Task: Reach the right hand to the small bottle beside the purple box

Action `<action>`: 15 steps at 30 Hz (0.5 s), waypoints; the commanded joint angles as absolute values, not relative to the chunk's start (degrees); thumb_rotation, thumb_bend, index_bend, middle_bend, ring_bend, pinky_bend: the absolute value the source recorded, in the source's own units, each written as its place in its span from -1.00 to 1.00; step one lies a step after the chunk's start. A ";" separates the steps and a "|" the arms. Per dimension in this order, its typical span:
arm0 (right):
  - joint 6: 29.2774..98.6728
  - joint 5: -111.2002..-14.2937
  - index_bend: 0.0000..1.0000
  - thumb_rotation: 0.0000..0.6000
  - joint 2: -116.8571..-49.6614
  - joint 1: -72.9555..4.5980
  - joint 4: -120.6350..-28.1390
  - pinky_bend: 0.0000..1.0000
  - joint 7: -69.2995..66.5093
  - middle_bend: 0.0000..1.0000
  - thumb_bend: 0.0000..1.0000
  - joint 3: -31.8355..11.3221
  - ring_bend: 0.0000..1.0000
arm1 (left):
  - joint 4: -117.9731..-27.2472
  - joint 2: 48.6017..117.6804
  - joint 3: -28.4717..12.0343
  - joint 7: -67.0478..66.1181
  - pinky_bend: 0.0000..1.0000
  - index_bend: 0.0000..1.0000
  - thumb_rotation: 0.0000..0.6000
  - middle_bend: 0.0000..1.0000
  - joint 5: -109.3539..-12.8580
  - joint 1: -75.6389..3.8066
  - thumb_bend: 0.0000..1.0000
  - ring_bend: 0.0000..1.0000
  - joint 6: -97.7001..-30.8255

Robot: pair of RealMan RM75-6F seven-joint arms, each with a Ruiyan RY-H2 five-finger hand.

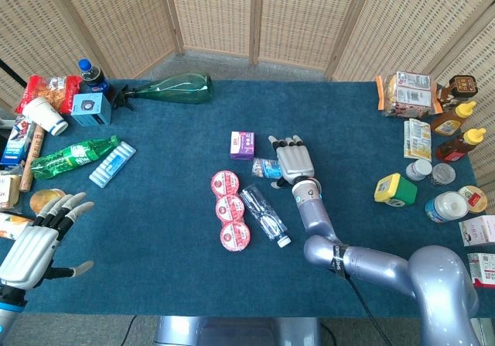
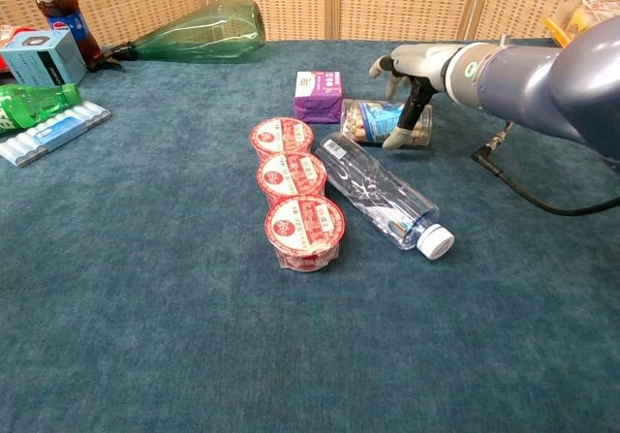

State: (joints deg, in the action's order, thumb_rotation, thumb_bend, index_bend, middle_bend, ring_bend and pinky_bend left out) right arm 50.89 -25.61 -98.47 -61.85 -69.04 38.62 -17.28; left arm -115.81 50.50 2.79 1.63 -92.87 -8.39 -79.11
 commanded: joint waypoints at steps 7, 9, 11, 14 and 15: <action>52.64 -27.43 0.53 1.00 -98.49 -60.82 -67.74 0.84 35.41 1.00 -1.00 -18.87 0.98 | -115.05 50.35 2.87 2.49 -1.00 -0.72 1.00 -1.00 -92.62 -7.91 -0.80 -1.00 -79.65; 53.49 -28.74 0.56 1.00 -97.33 -59.89 -68.86 0.91 34.30 1.00 -1.00 -18.98 1.00 | -114.89 50.45 2.87 2.70 -1.00 -0.72 1.00 -1.00 -92.54 -7.94 -0.80 -1.00 -79.52; 54.60 -30.20 0.57 1.00 -95.73 -58.56 -70.46 0.92 32.71 1.00 -1.00 -19.20 1.00 | -114.76 50.68 2.85 2.82 -1.00 -0.73 1.00 -1.00 -92.64 -8.06 -0.80 -1.00 -79.33; 56.37 -32.52 0.57 1.00 -93.14 -56.38 -73.39 0.92 29.85 1.00 -1.00 -19.78 1.00 | -114.72 51.00 2.83 2.71 -1.00 -0.73 1.00 -1.00 -92.81 -8.29 -0.80 -1.00 -78.95; 57.00 -33.43 0.57 1.00 -92.27 -55.72 -74.41 0.92 28.97 1.00 -1.00 -19.96 1.00 | -114.75 51.07 2.82 2.63 -1.00 -0.73 1.00 -1.00 -92.83 -8.37 -0.80 -1.00 -78.81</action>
State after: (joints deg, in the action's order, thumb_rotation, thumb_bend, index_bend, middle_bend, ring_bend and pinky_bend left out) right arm 55.71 -31.84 -93.90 -57.14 -72.67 30.62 -19.48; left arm -114.74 51.04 2.83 2.66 -92.81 -8.34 -78.84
